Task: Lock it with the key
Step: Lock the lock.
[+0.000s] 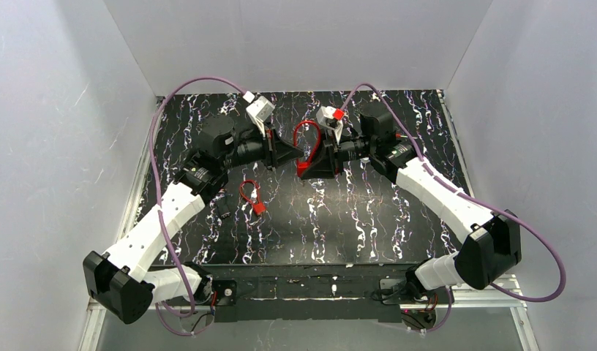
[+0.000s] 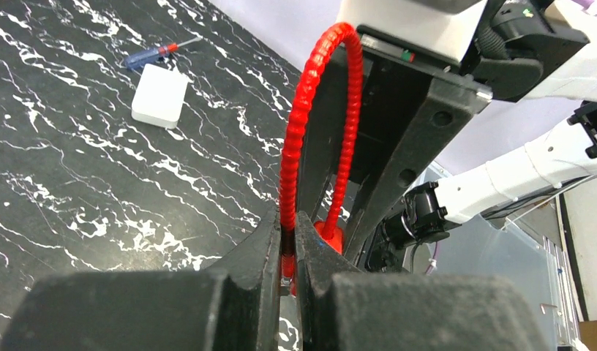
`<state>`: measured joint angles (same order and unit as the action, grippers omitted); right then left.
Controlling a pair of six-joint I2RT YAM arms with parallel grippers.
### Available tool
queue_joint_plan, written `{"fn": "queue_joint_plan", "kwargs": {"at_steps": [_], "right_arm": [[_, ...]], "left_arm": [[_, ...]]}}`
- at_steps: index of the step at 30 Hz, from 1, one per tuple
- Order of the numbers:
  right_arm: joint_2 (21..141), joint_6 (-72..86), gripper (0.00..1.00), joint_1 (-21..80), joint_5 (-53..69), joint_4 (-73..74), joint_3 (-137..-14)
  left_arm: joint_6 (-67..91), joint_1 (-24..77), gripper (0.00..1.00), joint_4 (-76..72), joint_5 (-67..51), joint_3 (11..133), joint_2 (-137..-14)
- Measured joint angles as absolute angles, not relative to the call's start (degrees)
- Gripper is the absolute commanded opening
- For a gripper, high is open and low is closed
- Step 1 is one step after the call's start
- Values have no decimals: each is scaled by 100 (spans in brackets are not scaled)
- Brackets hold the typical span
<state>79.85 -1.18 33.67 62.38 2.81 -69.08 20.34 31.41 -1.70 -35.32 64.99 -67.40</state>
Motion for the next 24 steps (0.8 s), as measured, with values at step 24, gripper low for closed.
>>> {"fn": "queue_joint_plan", "kwargs": {"at_steps": [24], "right_arm": [[7835, -836, 1, 3378, 6147, 841, -6932]], "left_arm": [[1844, 3342, 0, 449, -3619, 7179, -6766]]}}
